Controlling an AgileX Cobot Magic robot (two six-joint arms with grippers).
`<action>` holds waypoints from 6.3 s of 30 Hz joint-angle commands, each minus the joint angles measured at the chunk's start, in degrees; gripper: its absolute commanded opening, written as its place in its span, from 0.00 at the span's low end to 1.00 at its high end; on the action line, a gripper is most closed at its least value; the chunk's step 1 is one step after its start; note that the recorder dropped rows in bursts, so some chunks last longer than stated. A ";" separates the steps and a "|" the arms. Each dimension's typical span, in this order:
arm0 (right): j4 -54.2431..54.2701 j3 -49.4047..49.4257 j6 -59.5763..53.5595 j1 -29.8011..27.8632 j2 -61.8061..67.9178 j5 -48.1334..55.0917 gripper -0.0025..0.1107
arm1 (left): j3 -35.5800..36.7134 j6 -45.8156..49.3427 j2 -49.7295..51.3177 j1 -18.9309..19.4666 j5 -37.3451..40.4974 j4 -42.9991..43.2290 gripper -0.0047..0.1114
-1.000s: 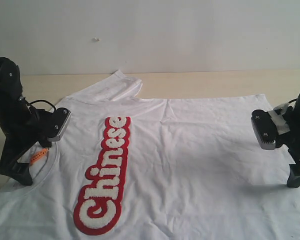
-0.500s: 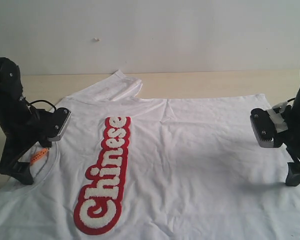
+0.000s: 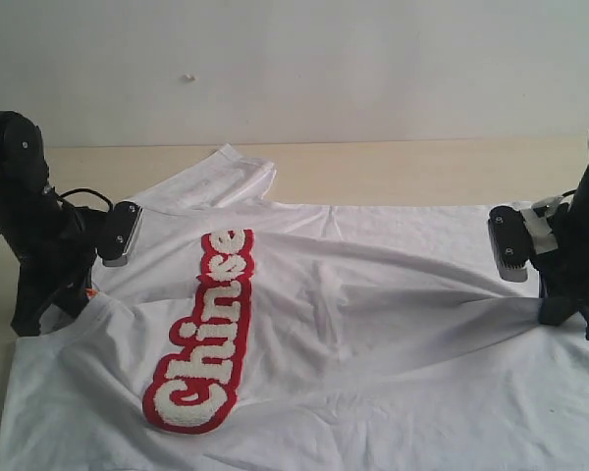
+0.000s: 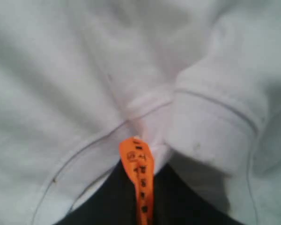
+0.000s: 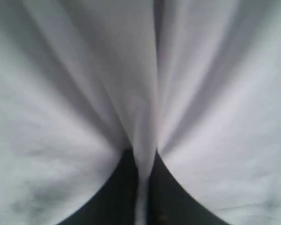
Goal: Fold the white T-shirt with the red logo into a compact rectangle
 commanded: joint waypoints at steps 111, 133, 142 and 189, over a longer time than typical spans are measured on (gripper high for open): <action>-4.27 5.53 15.34 8.17 -15.73 -10.13 0.02 | 14.98 -28.13 -23.55 12.75 -14.58 8.06 0.04; -13.01 3.36 34.42 7.40 -6.08 -30.23 0.11 | 14.98 -42.73 -9.76 12.93 -43.59 8.06 0.04; -13.01 3.36 34.42 7.40 -5.94 -31.17 0.63 | 14.98 -47.95 -8.42 12.93 -48.86 8.06 0.37; 8.86 3.33 41.31 7.52 -15.84 -15.68 0.02 | 14.98 -63.19 -24.82 21.66 -4.38 -5.18 0.28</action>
